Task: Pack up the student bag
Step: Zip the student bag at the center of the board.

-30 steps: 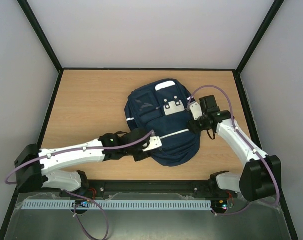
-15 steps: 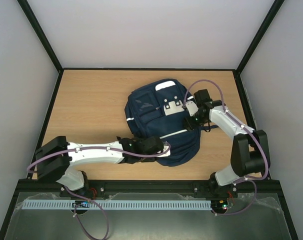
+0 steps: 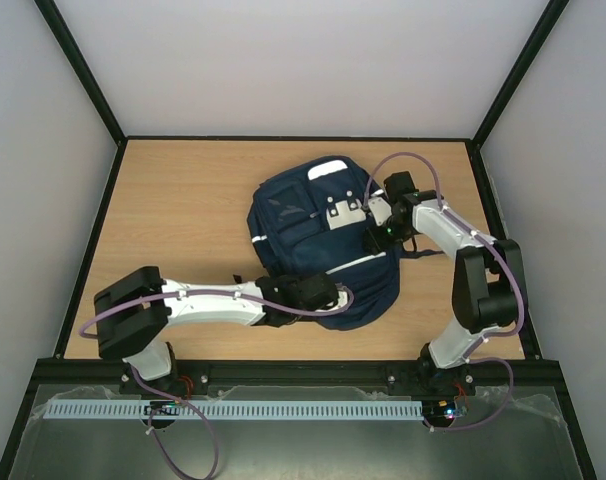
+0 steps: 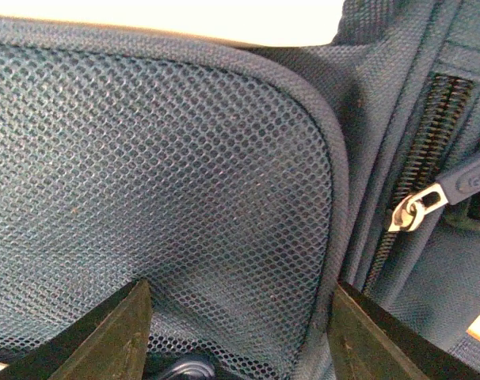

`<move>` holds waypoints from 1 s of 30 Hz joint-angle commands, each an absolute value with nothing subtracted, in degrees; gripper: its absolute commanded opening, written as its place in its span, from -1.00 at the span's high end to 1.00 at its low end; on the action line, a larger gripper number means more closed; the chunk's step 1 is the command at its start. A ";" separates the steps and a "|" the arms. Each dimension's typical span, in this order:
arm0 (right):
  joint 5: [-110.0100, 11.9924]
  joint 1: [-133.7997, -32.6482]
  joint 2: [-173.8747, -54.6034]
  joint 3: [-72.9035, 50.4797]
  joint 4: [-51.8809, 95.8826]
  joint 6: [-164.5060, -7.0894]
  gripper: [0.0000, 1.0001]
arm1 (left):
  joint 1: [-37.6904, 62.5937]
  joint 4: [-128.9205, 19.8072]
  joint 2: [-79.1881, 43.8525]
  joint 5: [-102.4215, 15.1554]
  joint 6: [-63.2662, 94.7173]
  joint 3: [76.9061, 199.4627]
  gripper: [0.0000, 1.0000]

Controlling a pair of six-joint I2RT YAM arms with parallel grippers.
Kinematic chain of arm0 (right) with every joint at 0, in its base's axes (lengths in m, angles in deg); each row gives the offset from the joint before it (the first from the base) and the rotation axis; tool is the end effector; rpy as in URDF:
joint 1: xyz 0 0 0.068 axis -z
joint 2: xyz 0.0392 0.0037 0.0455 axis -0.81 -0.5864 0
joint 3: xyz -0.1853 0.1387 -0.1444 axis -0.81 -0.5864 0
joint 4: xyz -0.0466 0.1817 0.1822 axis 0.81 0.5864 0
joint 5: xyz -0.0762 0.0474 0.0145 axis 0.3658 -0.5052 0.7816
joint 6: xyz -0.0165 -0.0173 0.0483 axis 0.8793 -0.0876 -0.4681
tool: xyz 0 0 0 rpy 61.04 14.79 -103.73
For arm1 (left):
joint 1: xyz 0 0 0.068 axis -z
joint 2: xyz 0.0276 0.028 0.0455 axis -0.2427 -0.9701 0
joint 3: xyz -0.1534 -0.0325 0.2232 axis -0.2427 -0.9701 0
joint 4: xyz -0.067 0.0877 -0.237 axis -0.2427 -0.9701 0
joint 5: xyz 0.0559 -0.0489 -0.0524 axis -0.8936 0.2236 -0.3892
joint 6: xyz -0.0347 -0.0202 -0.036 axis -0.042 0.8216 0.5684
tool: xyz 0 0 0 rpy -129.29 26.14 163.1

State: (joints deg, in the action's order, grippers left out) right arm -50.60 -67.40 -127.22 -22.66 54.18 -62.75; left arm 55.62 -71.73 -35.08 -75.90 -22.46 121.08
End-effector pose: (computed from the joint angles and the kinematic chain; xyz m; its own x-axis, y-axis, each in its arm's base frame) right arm 0.3210 0.0818 0.2099 -0.7464 -0.4600 -0.4810 -0.5286 0.8488 0.0084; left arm 0.1275 -0.3022 0.1897 0.0978 0.9134 -0.3950 0.8135 0.1553 0.5605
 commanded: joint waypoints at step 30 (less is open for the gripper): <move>-63.04 -67.72 -100.35 -34.90 61.74 -51.77 0.16 | 42.16 -41.43 -47.02 -45.58 -0.38 132.14 0.95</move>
